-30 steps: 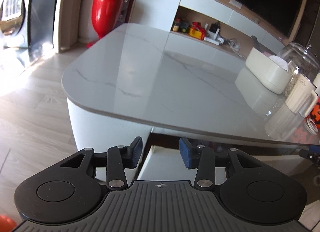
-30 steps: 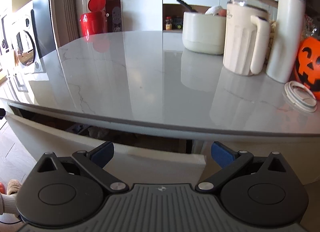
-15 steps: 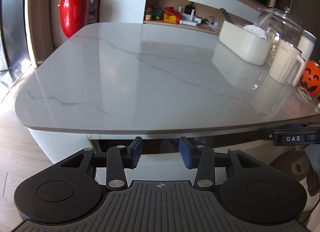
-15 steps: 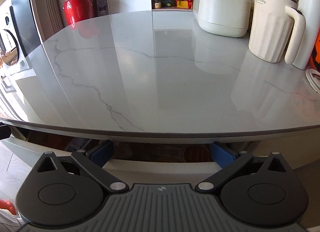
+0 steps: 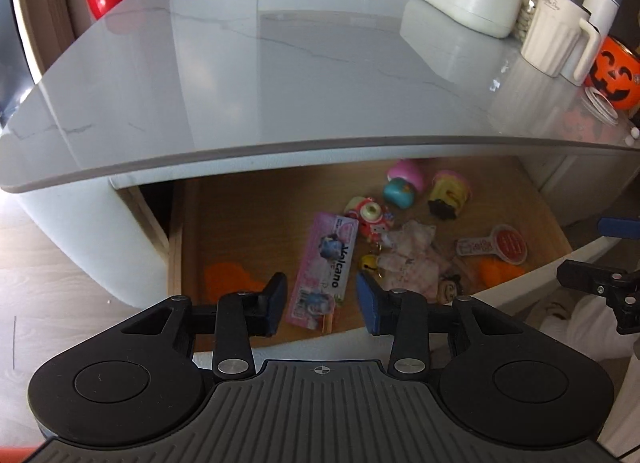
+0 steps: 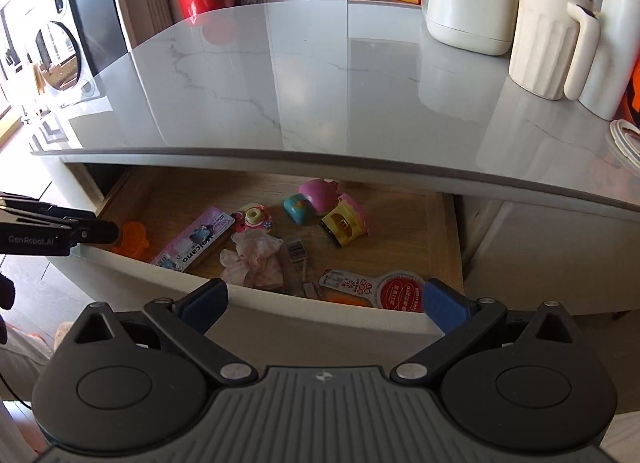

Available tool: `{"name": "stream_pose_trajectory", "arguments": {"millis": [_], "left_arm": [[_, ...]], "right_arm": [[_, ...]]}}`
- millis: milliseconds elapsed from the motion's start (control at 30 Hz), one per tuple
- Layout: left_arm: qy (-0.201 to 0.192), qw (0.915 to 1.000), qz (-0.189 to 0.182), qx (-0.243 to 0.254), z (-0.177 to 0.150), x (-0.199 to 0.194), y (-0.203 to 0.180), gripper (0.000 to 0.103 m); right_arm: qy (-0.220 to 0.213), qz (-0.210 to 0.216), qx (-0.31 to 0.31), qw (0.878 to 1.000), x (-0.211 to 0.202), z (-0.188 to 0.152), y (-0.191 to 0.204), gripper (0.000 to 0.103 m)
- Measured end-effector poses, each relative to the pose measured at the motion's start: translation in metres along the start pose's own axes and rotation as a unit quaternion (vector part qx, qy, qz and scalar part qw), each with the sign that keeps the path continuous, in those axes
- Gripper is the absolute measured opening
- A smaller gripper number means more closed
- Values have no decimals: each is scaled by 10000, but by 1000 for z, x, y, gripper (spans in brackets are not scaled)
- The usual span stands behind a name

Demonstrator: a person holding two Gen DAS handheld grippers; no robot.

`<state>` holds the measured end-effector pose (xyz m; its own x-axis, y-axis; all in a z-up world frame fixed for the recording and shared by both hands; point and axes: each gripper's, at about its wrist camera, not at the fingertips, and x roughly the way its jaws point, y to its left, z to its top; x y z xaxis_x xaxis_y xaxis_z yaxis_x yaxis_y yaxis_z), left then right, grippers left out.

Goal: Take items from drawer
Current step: 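Move the left tool down toward the orange plastic shell in the drawer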

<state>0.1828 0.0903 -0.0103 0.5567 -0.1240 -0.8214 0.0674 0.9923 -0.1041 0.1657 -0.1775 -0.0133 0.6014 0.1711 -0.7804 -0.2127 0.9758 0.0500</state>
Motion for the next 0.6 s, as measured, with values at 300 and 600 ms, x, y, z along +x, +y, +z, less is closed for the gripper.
{"name": "stream_pose_trajectory", "arguments": {"millis": [300,600], "left_arm": [[413,9980,-330,-333,-34,-22,-2,39],[319,9991,-257,-60,-46,-41,-10,34]], "right_arm": [[407,715,572,9950,-19,-16,-17,103],[1123,847,850,9864,7,-9,-16,103]]}}
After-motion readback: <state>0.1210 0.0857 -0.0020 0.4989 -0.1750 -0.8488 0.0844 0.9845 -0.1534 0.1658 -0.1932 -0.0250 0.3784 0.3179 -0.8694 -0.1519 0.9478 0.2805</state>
